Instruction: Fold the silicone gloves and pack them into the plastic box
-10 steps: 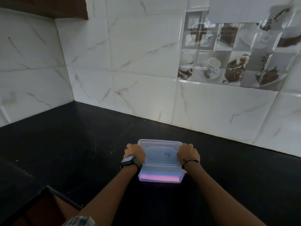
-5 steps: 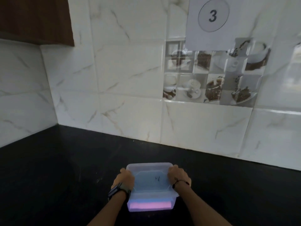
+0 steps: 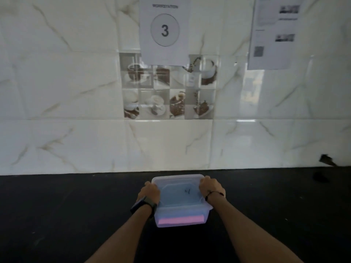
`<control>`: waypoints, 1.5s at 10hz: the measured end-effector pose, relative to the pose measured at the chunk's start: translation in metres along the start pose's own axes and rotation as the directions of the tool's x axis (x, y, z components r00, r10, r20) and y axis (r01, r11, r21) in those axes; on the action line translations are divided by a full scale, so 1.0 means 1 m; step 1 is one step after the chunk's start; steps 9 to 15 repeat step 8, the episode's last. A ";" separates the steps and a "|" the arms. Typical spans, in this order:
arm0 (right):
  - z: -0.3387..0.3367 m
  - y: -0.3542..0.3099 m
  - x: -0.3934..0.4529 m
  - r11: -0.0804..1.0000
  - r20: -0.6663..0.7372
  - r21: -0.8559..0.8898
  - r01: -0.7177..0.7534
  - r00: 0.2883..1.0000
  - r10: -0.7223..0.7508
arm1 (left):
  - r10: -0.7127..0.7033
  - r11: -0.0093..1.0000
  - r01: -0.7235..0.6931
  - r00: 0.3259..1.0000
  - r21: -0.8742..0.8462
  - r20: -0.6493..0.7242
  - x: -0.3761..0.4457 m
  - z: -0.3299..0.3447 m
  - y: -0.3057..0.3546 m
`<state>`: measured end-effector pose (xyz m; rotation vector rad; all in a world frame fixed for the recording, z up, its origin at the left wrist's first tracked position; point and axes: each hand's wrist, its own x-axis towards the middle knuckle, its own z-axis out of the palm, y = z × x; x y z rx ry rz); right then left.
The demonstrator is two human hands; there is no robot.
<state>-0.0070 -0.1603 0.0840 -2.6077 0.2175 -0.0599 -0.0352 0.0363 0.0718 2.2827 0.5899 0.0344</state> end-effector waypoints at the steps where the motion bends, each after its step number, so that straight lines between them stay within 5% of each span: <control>1: -0.010 0.033 -0.002 0.998 -0.012 -0.023 -0.063 0.998 0.062 | 0.027 1.000 -0.026 0.999 -0.012 0.047 -0.012 0.030 0.015; 5: 0.010 0.070 0.002 0.992 0.029 -0.062 -0.110 0.993 0.112 | 0.005 0.994 -0.009 0.999 0.110 0.035 -0.018 0.070 0.012; 7: 0.002 0.064 0.009 0.975 0.004 -0.222 -0.015 1.000 0.016 | 0.276 0.852 -0.222 0.960 0.475 -0.047 -0.023 0.061 0.024; 8: -0.020 0.046 0.024 0.942 -0.092 -0.272 0.198 0.969 -0.230 | 0.497 0.775 -0.387 0.862 0.500 -0.104 -0.014 0.047 0.064; 15: -0.020 0.046 0.024 0.942 -0.092 -0.272 0.198 0.969 -0.230 | 0.497 0.775 -0.387 0.862 0.500 -0.104 -0.014 0.047 0.064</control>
